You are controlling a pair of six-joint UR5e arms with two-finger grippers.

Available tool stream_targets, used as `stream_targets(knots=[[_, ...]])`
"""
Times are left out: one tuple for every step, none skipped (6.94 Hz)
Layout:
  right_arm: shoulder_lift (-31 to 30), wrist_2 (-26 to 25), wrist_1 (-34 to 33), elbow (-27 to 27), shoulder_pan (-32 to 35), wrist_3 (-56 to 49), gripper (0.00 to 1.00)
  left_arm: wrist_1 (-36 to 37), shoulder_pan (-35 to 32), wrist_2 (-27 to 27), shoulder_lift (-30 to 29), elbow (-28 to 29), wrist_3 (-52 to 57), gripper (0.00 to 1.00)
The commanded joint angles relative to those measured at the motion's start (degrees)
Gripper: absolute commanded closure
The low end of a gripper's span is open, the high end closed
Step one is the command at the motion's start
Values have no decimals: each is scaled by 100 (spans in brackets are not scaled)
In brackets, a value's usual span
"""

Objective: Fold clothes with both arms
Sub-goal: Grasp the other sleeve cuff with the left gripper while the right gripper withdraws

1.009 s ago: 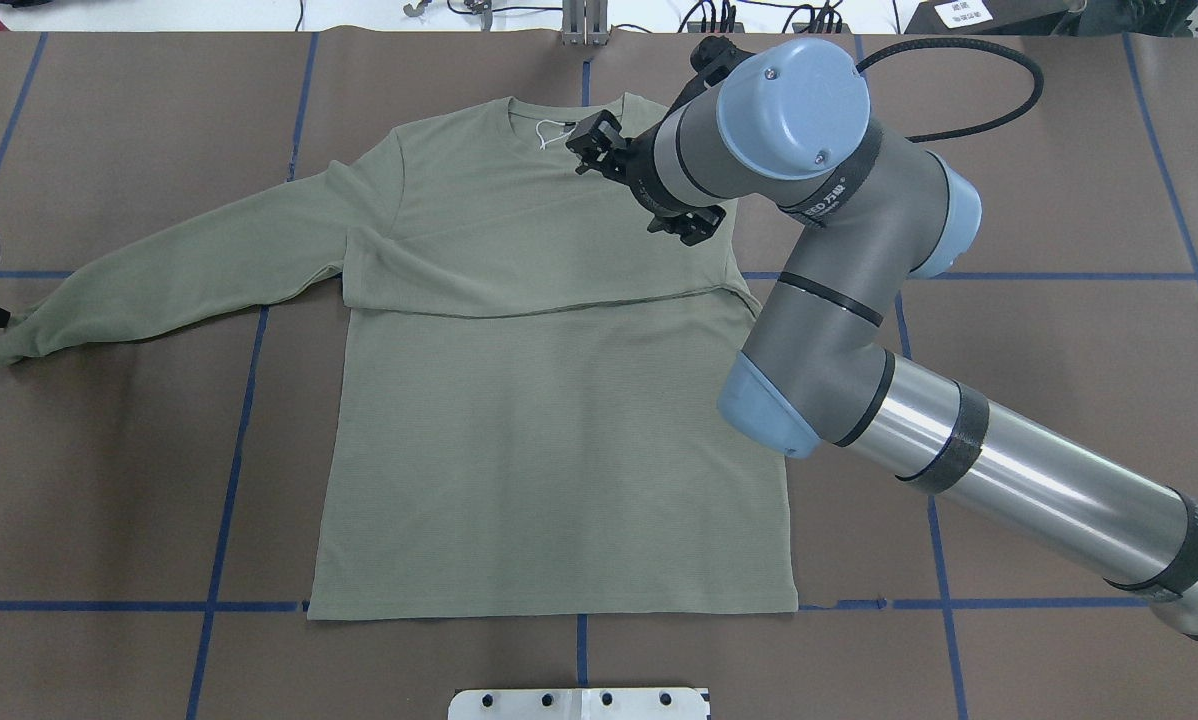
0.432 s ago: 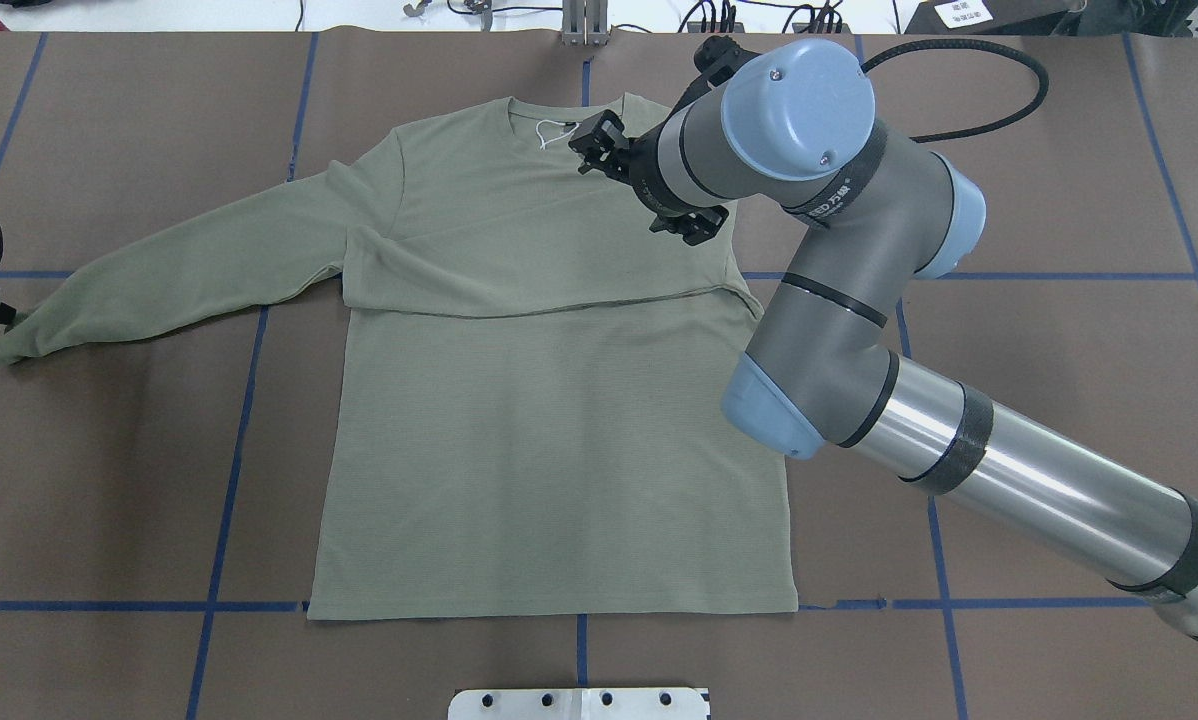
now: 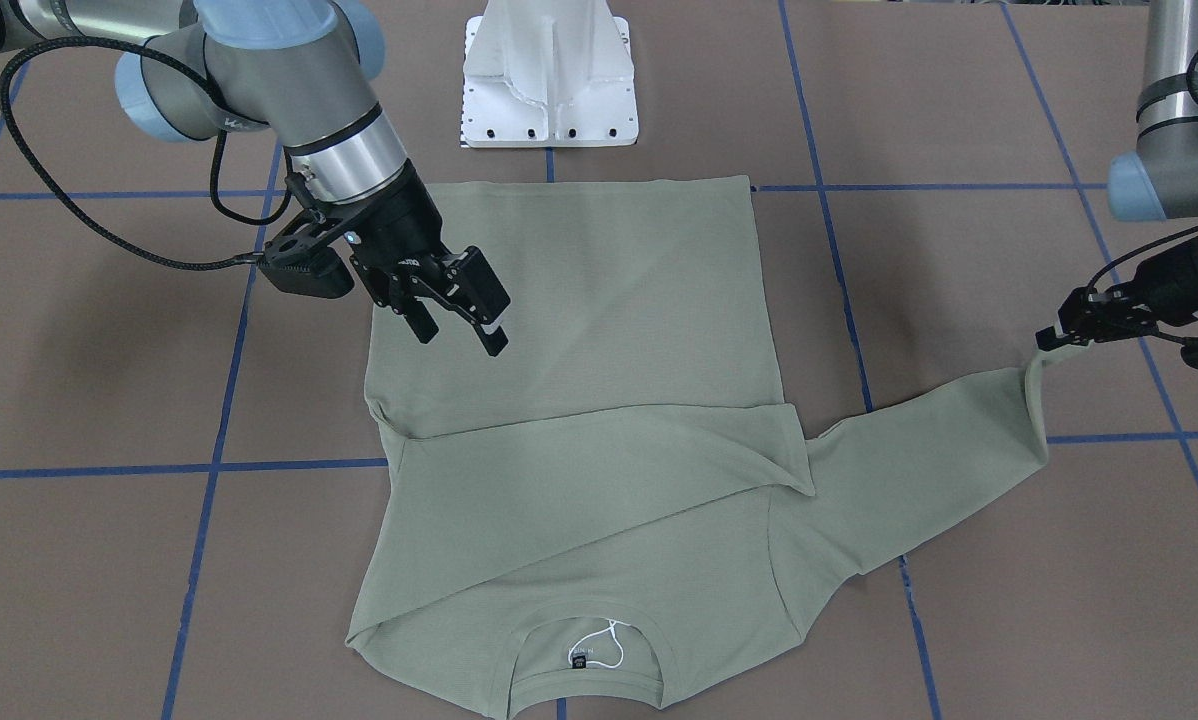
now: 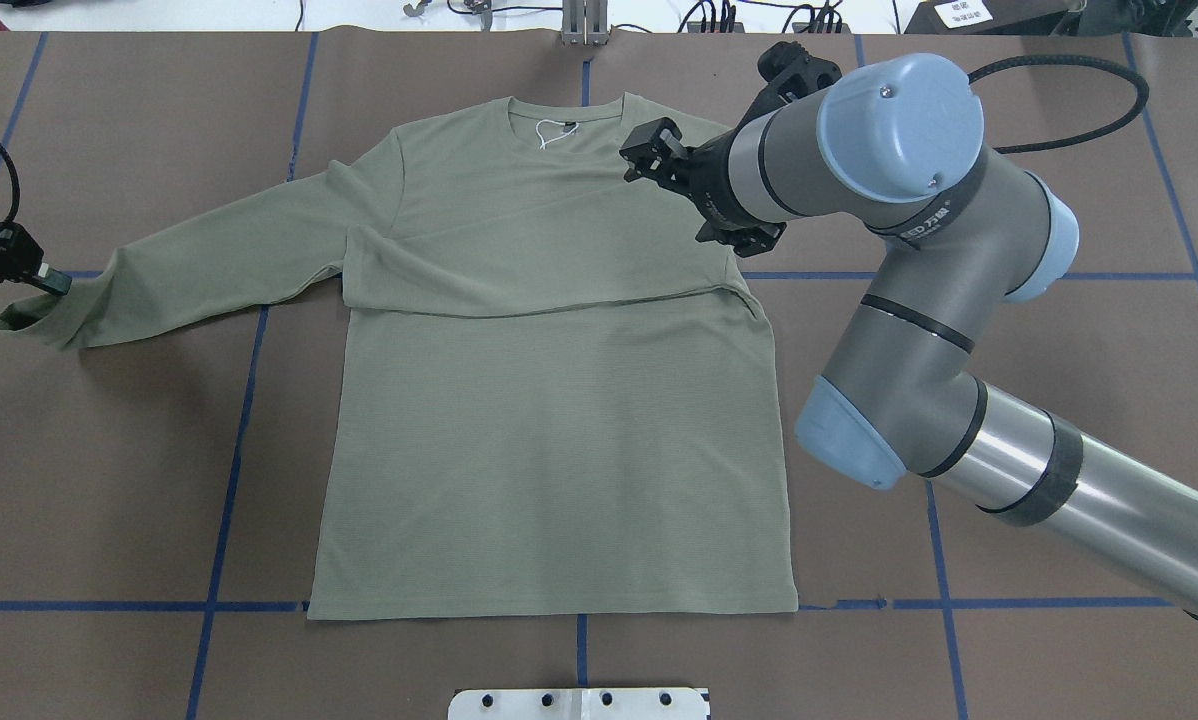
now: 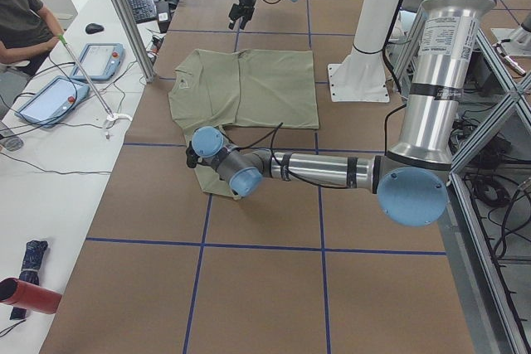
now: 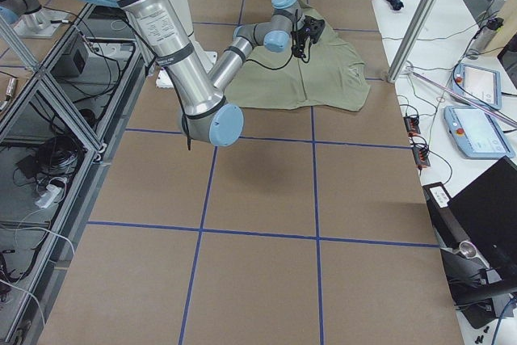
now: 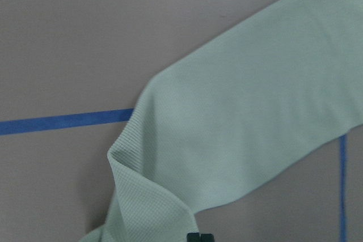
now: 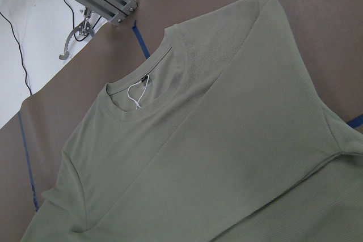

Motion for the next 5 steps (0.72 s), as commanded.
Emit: stream_targets(knots=[[-277, 67, -9, 225, 122, -6, 0, -27, 282, -86, -552, -607, -1741, 100], [-452, 407, 17, 366, 376, -6, 0, -18, 641, -34, -1148, -548, -2559, 100], [-672, 793, 35, 481, 683, -32, 0, -18, 1053, 533, -1746, -486, -3246, 100], [-857, 997, 35, 560, 912, -215, 0, -35, 1362, 1043, -2535, -68, -3766, 100], [-1059, 1043, 35, 665, 1010, -286, 0, -44, 1513, 1361, -3083, 223, -4050, 100]])
